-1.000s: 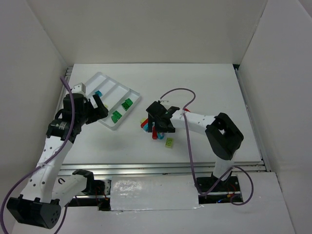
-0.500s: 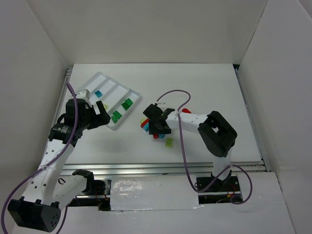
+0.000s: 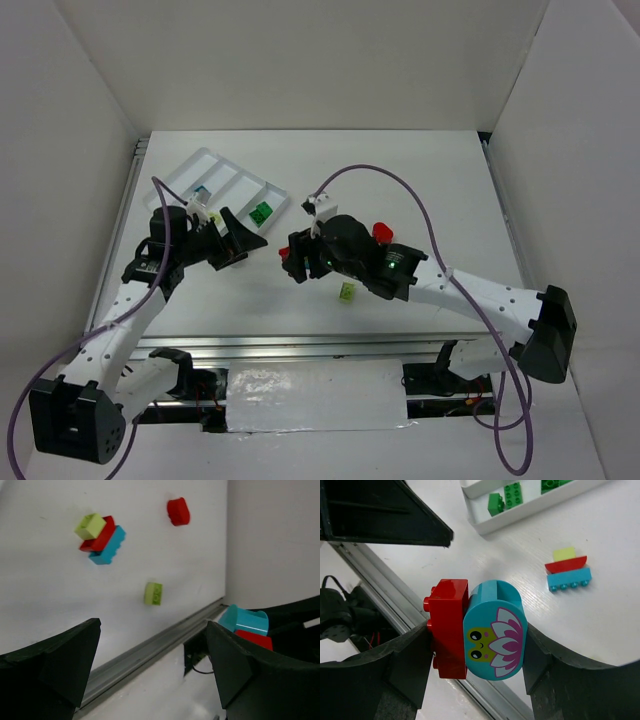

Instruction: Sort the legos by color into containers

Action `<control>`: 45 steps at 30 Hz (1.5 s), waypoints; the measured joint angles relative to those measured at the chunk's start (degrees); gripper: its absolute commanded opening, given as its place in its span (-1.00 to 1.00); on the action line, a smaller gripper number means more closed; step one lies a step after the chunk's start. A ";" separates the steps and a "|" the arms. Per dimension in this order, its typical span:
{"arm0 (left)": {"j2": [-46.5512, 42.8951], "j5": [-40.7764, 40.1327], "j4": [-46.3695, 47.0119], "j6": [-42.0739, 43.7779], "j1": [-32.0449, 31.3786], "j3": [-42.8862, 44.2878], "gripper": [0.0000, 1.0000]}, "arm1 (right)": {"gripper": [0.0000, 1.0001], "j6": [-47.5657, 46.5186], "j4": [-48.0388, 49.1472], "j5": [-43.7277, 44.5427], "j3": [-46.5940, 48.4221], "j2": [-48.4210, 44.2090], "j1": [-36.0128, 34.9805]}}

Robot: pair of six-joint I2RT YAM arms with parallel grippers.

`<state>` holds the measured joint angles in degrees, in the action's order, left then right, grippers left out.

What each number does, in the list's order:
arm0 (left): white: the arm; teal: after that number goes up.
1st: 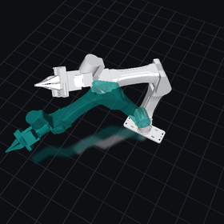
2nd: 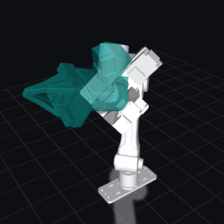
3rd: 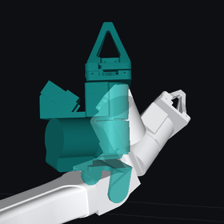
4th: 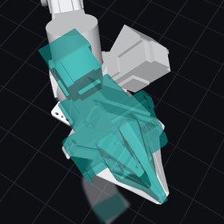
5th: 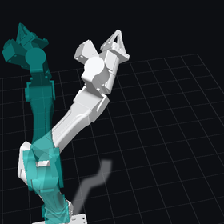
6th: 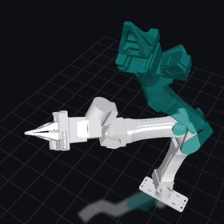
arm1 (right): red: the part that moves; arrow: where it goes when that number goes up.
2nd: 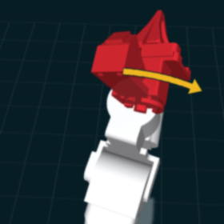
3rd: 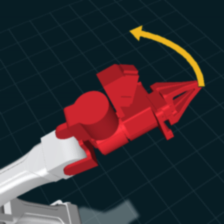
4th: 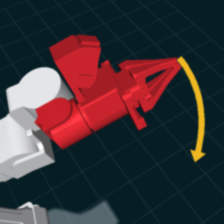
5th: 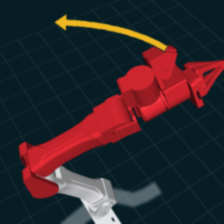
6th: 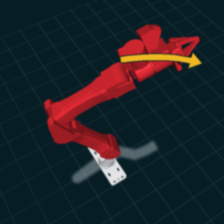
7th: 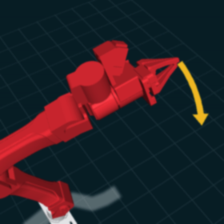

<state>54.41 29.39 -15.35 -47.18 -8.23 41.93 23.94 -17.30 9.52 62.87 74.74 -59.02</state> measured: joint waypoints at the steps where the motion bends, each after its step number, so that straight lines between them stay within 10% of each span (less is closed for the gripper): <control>1: 0.42 1.60 1.51 -1.51 -0.13 -0.37 0.99 | -1.00 -0.37 0.68 -0.83 -0.04 -0.52 0.02; 21: -1.20 6.67 11.43 -11.78 -12.55 -0.79 0.56 | -1.00 -1.57 1.27 -3.91 1.64 2.54 -1.22; 26: 0.17 3.91 12.24 -11.85 -15.13 -0.98 -0.63 | -0.96 -1.40 0.35 -2.16 2.25 2.56 -1.86; 28: 0.42 3.13 12.63 -11.43 -15.39 -1.03 -1.00 | -0.73 -1.33 -0.17 -1.60 2.54 2.80 -1.86; 32: 0.92 3.08 13.25 -11.08 -15.43 -1.01 -1.00 | -0.17 -0.96 -0.35 -1.14 2.69 2.99 -1.86; 35: 0.83 2.93 13.38 -10.58 -15.45 -1.01 -1.00 | 0.99 -0.68 0.59 -1.44 2.03 2.78 -1.77; 45: -0.50 6.86 17.40 -6.19 -16.33 1.03 -1.00 | 1.00 3.41 8.50 -25.33 -9.25 -8.66 9.86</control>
<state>53.91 36.25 2.04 -53.36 -24.56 42.96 27.35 -8.80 -15.81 53.63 66.08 -49.17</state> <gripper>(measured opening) 0.473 0.998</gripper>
